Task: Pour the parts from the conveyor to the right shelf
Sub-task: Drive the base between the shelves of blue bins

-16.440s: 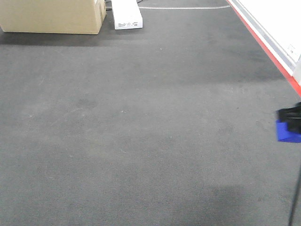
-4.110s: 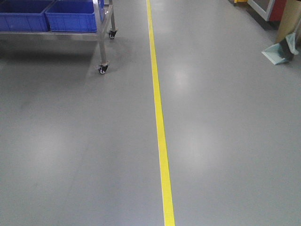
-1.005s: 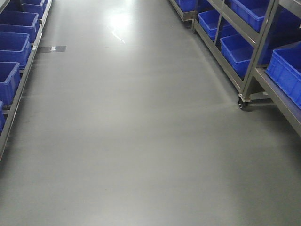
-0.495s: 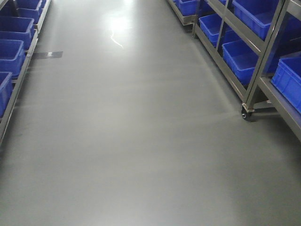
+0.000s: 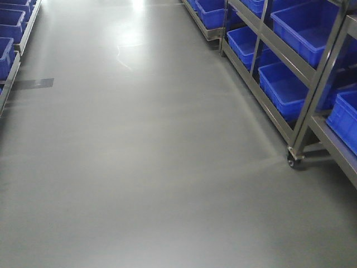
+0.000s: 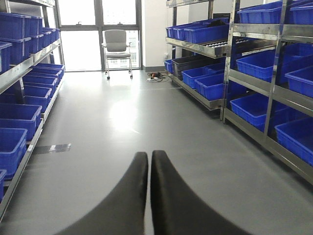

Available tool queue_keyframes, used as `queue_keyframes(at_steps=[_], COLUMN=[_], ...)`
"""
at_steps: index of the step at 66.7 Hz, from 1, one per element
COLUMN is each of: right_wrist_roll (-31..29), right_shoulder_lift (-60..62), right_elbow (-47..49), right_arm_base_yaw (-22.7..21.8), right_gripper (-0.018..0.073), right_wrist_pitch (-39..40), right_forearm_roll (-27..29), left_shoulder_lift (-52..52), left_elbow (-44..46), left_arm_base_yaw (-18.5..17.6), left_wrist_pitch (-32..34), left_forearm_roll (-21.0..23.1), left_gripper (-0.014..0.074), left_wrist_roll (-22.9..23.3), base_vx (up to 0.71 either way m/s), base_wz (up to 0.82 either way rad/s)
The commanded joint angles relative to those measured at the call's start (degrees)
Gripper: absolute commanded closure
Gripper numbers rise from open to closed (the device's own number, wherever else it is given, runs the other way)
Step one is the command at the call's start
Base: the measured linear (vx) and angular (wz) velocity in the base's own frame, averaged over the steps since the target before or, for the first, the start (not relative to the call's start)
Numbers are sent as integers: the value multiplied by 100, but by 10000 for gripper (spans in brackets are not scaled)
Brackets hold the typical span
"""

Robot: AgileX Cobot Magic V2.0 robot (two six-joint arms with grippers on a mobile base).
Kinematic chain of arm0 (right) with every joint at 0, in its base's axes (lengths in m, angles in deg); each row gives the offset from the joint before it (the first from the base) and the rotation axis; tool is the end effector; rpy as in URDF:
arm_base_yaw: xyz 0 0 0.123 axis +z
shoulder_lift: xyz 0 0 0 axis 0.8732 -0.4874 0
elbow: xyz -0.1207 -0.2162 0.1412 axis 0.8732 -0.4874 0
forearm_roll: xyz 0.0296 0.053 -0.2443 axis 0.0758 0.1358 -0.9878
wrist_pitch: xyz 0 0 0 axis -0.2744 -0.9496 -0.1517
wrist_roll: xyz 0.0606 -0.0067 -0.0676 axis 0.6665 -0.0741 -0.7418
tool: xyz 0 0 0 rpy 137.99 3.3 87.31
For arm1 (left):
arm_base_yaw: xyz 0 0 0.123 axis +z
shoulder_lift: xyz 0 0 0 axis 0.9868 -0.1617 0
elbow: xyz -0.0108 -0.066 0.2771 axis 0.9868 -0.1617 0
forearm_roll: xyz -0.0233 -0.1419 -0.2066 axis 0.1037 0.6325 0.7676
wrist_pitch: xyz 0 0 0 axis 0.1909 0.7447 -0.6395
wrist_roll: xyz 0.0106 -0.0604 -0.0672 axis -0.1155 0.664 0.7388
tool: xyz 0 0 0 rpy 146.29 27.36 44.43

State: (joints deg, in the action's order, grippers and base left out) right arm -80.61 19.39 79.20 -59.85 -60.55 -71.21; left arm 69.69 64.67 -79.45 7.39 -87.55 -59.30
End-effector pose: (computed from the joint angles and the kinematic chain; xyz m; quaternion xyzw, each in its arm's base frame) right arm 0.0428 0.0041 0.2647 -0.0387 0.7276 0.0008 0.6849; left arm 0.0561 0.0015 0.1965 -0.0127 0.7127 0.0044 0.7013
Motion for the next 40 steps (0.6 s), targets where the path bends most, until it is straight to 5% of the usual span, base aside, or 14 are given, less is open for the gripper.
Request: queue_keyframes(at_steps=[1,40], right_wrist_roll=[-3,-3], right_shoulder_lift=[-73,-73], right_elbow=[150,150], right_arm_base_yaw=[10,10], right_gripper=[561,561], right_wrist_pitch=[485,485], right_forearm_roll=[-18,-13], left_shoulder_lift=[33,33], left_elbow=[112,112], left_arm_base_yaw=[-32,-32], left_wrist_pitch=[412,412], left_forearm_roll=[35,35], left_gripper=[603,603], left_wrist_roll=[42,42], base_vx=[58,64], base_wz=[0,18])
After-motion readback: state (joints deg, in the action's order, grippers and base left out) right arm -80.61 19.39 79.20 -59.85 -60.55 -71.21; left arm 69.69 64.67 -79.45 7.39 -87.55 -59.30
